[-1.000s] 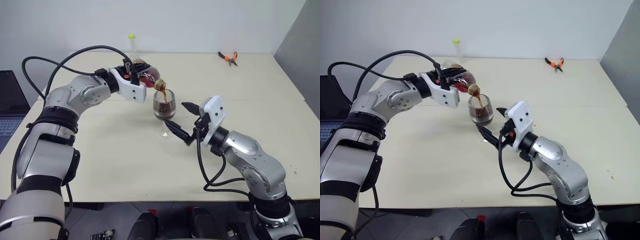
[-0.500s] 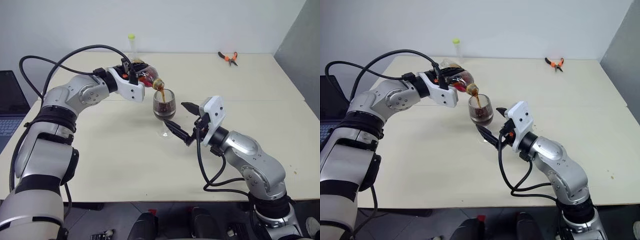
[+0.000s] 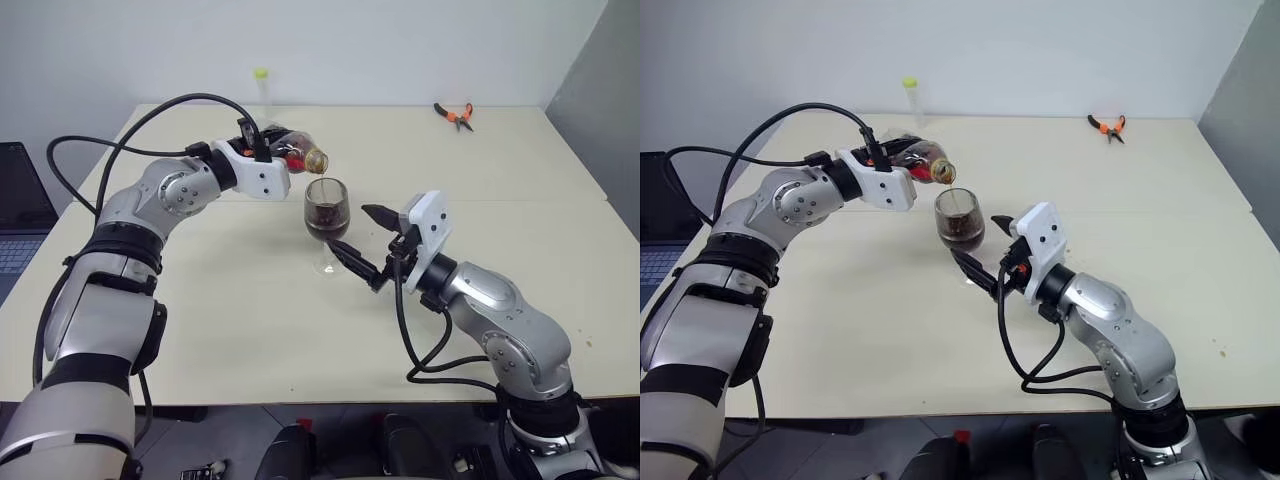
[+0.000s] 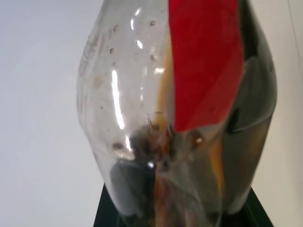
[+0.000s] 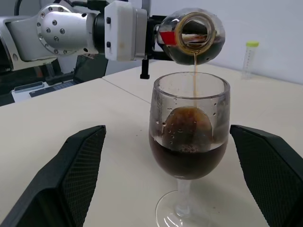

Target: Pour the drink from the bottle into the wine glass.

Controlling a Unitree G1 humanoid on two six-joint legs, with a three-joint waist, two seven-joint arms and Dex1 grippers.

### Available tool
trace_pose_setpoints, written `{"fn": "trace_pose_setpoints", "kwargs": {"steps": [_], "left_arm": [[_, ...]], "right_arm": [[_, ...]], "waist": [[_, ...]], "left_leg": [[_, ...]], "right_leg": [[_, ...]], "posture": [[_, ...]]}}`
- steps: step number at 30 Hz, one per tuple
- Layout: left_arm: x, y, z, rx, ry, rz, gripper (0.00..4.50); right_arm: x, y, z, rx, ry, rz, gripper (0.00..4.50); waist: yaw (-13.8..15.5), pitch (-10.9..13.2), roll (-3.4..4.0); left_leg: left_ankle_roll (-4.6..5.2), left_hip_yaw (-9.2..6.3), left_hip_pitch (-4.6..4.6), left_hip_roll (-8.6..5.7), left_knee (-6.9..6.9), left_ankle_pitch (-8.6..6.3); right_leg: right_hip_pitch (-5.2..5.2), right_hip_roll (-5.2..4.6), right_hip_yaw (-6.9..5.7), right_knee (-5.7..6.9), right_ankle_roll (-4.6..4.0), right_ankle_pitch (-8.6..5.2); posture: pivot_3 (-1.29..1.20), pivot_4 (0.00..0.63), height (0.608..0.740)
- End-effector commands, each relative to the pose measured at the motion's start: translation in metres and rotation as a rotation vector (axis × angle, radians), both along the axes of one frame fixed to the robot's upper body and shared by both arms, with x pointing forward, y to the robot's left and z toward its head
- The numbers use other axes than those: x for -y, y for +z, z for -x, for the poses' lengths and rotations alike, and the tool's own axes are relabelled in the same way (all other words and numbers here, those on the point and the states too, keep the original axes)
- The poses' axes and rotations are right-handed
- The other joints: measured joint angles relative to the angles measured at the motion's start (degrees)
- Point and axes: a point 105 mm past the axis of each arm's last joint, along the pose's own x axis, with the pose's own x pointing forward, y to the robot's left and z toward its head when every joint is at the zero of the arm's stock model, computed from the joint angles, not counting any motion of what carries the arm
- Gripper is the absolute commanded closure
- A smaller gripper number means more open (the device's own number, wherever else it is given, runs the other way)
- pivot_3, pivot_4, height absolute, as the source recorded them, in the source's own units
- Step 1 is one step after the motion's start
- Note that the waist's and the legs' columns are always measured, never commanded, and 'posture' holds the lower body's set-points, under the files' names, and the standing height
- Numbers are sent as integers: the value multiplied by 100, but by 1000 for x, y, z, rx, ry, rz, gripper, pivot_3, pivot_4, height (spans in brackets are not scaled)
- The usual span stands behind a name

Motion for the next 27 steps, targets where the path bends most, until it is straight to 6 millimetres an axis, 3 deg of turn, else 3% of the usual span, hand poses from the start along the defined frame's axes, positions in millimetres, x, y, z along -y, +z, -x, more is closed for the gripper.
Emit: {"fn": "trace_pose_setpoints", "kwargs": {"steps": [1,7,14,16,20,27], "left_arm": [[4,21,6,48,-43,78,3761],[4,21,4,-55,-50,325,3761],[-21,4,-4,-222,37,628,3761],[-36,-7,-8,-294,82,818,3762],[-51,-32,-7,-381,124,1012,3762],[-66,-67,-8,-399,235,1129,3762]], "right_arm": [[1,14,5,51,10,-23,0],[1,16,8,79,26,6,0],[2,17,22,161,115,83,0],[2,16,27,168,151,103,0],[-1,10,36,105,240,113,0],[0,4,27,79,207,152,0]], "waist": [[-1,0,0],[-5,0,0],[-84,-1,0],[-86,-1,0],[-90,-4,-4],[-38,-7,-9]], "left_leg": [[0,0,0,0,0,0],[-1,-1,0,0,3,0],[0,-3,1,3,1,0],[-1,-4,1,4,1,0],[-1,-3,2,6,3,0],[-2,-6,2,3,8,1]], "right_leg": [[0,0,0,0,0,0],[1,-2,0,0,0,0],[0,0,0,0,0,0],[1,1,-1,2,0,0],[2,0,1,1,0,0],[5,-3,-2,1,-1,1]], "posture": [[0,150,740],[0,150,740],[0,150,740],[0,150,740],[0,150,740],[0,150,740]]}}
